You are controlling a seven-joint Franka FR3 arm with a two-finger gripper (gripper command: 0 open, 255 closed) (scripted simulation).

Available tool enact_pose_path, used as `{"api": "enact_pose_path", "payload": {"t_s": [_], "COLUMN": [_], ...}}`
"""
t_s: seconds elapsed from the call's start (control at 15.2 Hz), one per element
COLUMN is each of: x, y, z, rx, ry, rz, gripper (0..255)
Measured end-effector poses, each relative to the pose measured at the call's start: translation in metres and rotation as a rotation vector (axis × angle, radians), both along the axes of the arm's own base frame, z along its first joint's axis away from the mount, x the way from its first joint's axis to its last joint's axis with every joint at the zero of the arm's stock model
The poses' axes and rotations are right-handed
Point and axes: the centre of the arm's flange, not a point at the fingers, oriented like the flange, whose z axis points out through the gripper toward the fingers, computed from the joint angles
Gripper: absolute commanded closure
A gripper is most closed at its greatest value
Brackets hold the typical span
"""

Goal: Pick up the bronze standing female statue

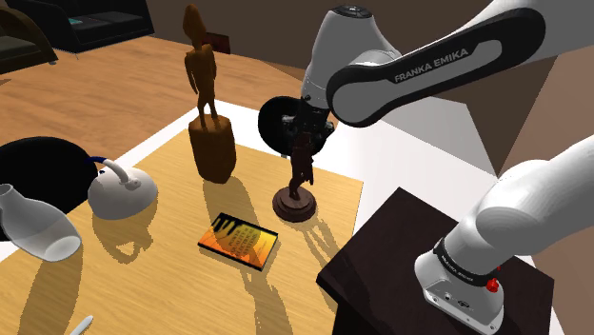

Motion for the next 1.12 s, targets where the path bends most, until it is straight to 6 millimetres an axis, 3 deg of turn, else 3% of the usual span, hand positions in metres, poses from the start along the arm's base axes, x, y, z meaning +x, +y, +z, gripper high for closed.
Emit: {"api": "enact_pose_path", "payload": {"t_s": [0.2,1.12], "x": [-0.001,-0.001], "y": [-0.001,-0.001], "z": [0.005,0.075], "rx": [-0.001,-0.001], "ry": [0.007,0.008], "rz": [-0.002,-0.003], "gripper": [255,255]}}
